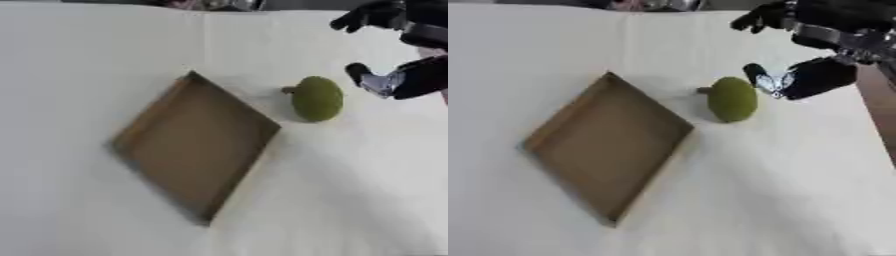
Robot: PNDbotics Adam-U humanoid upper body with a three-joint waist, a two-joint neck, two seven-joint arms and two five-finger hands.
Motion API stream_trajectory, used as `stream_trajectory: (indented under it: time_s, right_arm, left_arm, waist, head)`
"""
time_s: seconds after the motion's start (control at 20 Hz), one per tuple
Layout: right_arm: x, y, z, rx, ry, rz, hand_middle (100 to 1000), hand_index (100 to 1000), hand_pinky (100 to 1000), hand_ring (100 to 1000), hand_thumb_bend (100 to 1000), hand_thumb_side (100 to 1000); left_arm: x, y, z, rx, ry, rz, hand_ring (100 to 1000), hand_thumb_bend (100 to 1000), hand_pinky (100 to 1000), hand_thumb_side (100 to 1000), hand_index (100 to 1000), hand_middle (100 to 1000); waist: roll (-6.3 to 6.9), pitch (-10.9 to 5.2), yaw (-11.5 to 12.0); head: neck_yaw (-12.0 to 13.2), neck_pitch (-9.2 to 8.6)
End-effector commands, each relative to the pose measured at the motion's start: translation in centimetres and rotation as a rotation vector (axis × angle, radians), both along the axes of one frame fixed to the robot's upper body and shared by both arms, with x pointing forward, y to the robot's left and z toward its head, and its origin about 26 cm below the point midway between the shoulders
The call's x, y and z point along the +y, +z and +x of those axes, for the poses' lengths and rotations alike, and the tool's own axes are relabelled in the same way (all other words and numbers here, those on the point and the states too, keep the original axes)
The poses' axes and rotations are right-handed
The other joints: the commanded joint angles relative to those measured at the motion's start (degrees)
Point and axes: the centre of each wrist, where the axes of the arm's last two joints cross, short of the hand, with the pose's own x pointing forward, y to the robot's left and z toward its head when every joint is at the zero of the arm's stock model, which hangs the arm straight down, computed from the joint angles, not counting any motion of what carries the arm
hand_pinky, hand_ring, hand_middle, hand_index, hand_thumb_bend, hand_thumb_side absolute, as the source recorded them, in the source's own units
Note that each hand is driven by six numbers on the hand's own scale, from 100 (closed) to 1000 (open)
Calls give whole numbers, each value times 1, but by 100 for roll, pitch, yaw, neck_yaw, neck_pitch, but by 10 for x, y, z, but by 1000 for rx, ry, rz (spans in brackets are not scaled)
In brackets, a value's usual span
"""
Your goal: Pick up objects on the table and place them in the box.
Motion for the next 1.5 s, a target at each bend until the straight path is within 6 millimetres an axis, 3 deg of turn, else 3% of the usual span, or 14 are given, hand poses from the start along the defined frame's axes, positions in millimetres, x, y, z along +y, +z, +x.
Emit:
stream_trajectory:
  time_s: [0.05, 0.45, 0.5, 0.65, 1.2, 1.5]
  right_arm:
    - [-4, 4, 3, 3, -26, -12, 880, 972, 912, 869, 100, 564]
    - [-4, -9, 19, 37, -79, 8, 857, 998, 914, 868, 100, 612]
    - [-2, -12, 21, 42, -77, 5, 860, 1000, 921, 873, 100, 805]
    - [1, -17, 26, 52, -82, -9, 863, 1000, 921, 877, 100, 869]
    - [-4, -34, 38, 98, -114, -16, 862, 996, 925, 871, 100, 785]
    - [-14, -40, 41, 142, -132, -26, 867, 998, 928, 873, 100, 654]
  left_arm:
    - [0, 10, -3, -21, 2, 30, 734, 100, 703, 619, 819, 690]
    - [-1, 9, -3, -18, -7, 27, 733, 100, 703, 626, 820, 689]
    - [-1, 9, -3, -19, -9, 26, 733, 100, 703, 629, 820, 689]
    - [-2, 9, -2, -19, -12, 22, 733, 100, 703, 632, 820, 689]
    - [-2, 9, -2, -21, -17, 13, 730, 100, 703, 634, 819, 687]
    - [-2, 9, -2, -18, -15, 13, 728, 100, 703, 634, 819, 685]
  waist:
    - [2, -93, 16]
    - [-12, -69, 65]
    - [-17, -60, 82]
    - [-25, -37, 120]
    - [-52, -16, 157]
    - [-57, -8, 151]
  head:
    - [-47, -71]
    - [-98, -31]
    - [-115, -34]
    - [-134, -41]
    - [-171, -13]
    - [-162, -7]
